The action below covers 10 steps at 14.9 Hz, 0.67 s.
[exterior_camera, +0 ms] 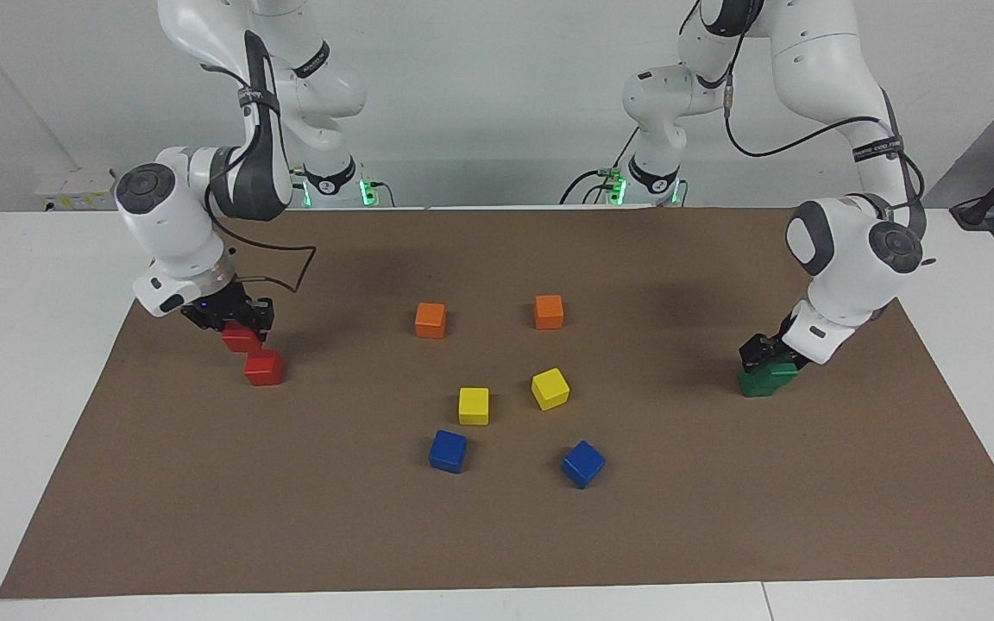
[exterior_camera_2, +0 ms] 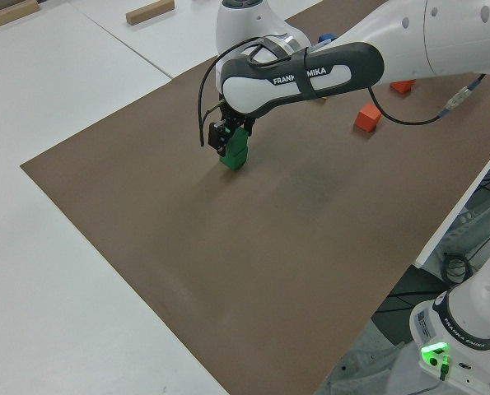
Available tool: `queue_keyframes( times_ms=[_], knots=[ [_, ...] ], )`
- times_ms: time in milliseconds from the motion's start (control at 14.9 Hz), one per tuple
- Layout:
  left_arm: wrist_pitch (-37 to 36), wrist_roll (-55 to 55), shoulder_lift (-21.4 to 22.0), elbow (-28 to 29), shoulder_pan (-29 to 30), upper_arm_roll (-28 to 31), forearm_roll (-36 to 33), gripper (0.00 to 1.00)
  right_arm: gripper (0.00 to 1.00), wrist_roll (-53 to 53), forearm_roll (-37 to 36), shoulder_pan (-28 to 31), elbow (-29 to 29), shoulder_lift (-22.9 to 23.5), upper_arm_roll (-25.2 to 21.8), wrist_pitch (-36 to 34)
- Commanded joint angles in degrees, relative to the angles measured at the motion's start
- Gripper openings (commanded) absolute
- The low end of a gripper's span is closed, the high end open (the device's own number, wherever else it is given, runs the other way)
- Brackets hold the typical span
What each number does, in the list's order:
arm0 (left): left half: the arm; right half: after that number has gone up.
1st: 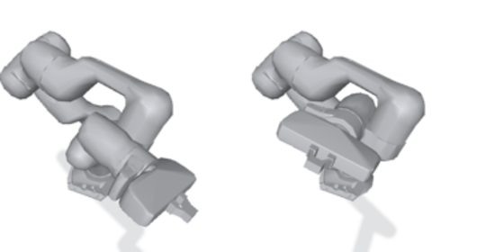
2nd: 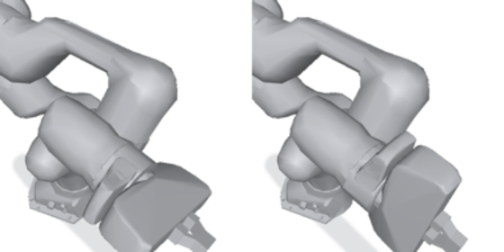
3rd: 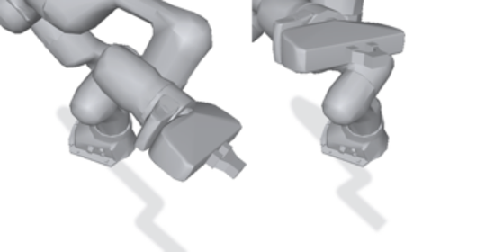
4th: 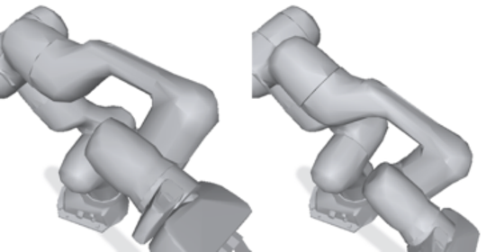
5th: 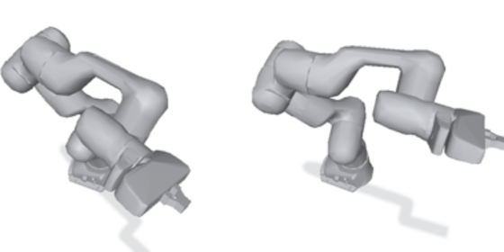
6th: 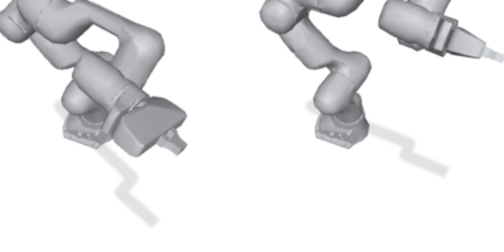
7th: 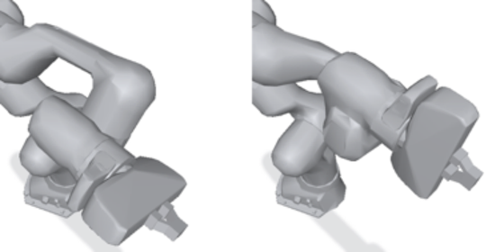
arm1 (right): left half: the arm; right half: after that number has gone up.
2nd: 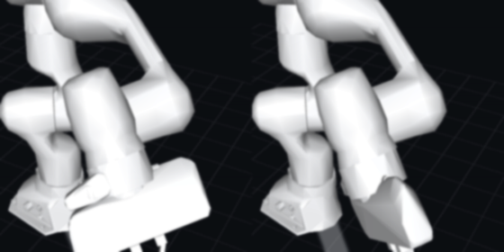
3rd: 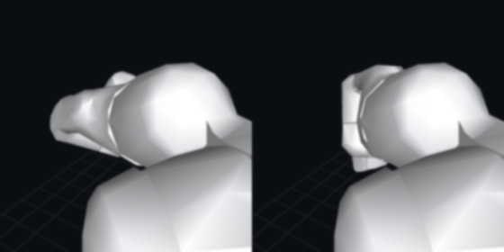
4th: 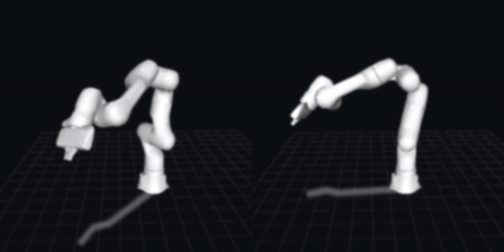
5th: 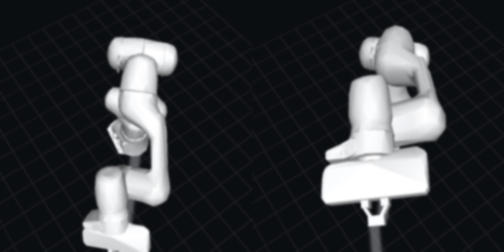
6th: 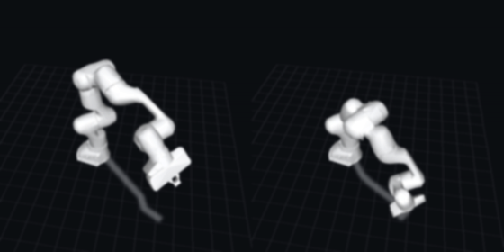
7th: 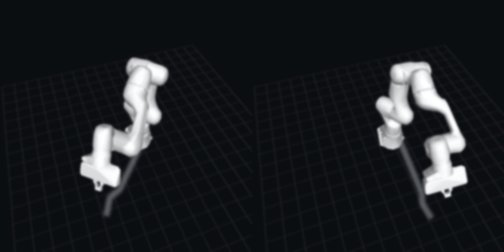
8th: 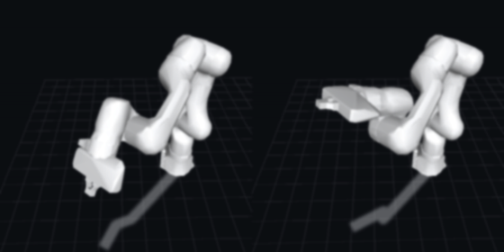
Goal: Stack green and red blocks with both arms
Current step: 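Release the green cube on the stack while the right gripper lowers red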
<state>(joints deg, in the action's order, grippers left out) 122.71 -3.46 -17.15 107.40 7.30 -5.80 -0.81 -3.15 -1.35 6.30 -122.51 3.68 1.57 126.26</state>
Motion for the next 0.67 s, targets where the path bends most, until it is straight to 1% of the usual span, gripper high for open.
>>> queue_keyframes(
  times_ms=[0, 134, 202, 470, 605],
  knots=[
    [-5.7, -0.9, 2.6, -2.4, 0.7, -0.1, 0.6, 1.0, 0.0, -2.7, -0.4, 0.3, -1.1, 0.7, 0.5, 2.9],
    [-10.8, -1.0, 2.8, -6.4, 0.8, 0.0, 0.4, 1.0, 0.0, -2.9, -0.4, 0.1, -1.1, 1.1, 0.5, 2.9],
    [-13.0, -1.0, 3.8, -7.6, 0.9, 0.0, 0.3, 1.0, 0.0, -3.0, -0.4, 0.1, -1.0, 1.2, 0.5, 3.1],
    [-20.6, -1.1, 9.9, -7.9, 0.7, -0.1, 0.3, 1.0, 0.0, -3.5, -0.4, 0.1, -1.0, 2.0, 0.5, 4.3],
    [-22.7, -0.9, 12.9, -7.3, 0.8, -0.1, 0.4, 1.0, 0.0, -3.6, -0.4, 0.1, -0.7, 2.5, 0.5, 4.3]
  ],
)
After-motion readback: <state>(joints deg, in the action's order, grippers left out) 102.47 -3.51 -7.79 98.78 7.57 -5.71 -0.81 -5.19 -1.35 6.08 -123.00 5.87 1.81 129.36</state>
